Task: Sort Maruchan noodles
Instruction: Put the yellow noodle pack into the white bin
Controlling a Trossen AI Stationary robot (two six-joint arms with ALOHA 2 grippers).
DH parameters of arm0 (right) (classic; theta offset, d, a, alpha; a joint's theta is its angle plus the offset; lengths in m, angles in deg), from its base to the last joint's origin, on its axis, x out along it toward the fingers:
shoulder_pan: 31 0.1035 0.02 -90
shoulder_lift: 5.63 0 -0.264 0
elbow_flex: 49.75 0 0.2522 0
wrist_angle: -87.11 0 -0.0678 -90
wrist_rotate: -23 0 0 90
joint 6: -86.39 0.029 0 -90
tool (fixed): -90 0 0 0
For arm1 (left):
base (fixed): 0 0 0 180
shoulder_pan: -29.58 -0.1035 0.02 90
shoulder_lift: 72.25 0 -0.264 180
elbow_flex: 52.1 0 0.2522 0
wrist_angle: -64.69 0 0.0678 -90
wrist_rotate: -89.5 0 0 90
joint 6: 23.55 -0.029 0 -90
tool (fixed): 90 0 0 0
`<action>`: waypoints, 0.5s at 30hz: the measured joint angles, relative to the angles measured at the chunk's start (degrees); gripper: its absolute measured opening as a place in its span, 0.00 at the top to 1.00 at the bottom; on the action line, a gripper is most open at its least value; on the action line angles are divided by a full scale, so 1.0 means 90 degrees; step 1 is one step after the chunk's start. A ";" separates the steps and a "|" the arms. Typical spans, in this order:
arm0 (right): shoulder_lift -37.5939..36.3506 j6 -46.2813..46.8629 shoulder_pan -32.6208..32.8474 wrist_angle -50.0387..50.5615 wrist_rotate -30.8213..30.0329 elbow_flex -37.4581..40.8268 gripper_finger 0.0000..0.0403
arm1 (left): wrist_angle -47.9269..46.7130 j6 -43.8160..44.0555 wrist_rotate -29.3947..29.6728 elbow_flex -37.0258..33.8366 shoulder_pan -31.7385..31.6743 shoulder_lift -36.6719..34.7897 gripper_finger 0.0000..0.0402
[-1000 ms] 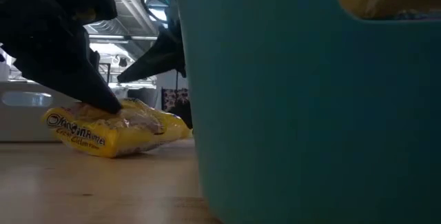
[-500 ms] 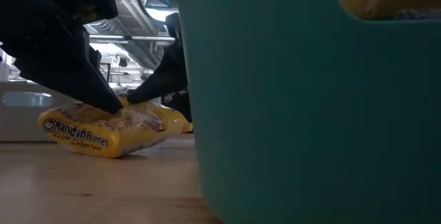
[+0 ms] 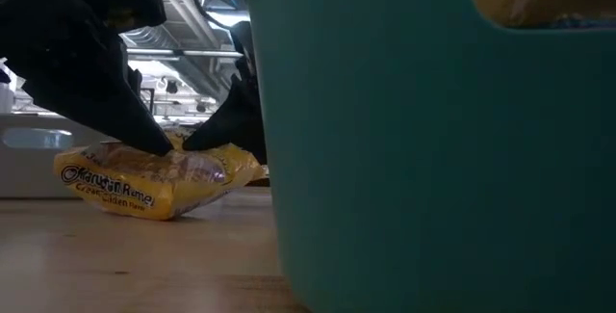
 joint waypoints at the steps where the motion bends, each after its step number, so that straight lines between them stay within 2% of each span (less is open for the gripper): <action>1: 0.0000 -0.0010 0.0000 0.0005 0.0000 0.0000 0.77 | -0.0002 0.0011 -0.0042 0.0000 0.0000 -0.0017 0.58; 9: -0.0015 -0.0413 0.0010 0.0024 0.0007 -0.0019 0.78 | -0.0150 0.0231 -0.0570 0.0000 -0.0007 -0.0659 0.46; 15: -0.0019 -0.0582 0.0010 0.0025 0.0027 -0.0019 0.78 | -0.0185 -0.0061 -0.0875 0.0000 -0.0010 -0.1317 0.38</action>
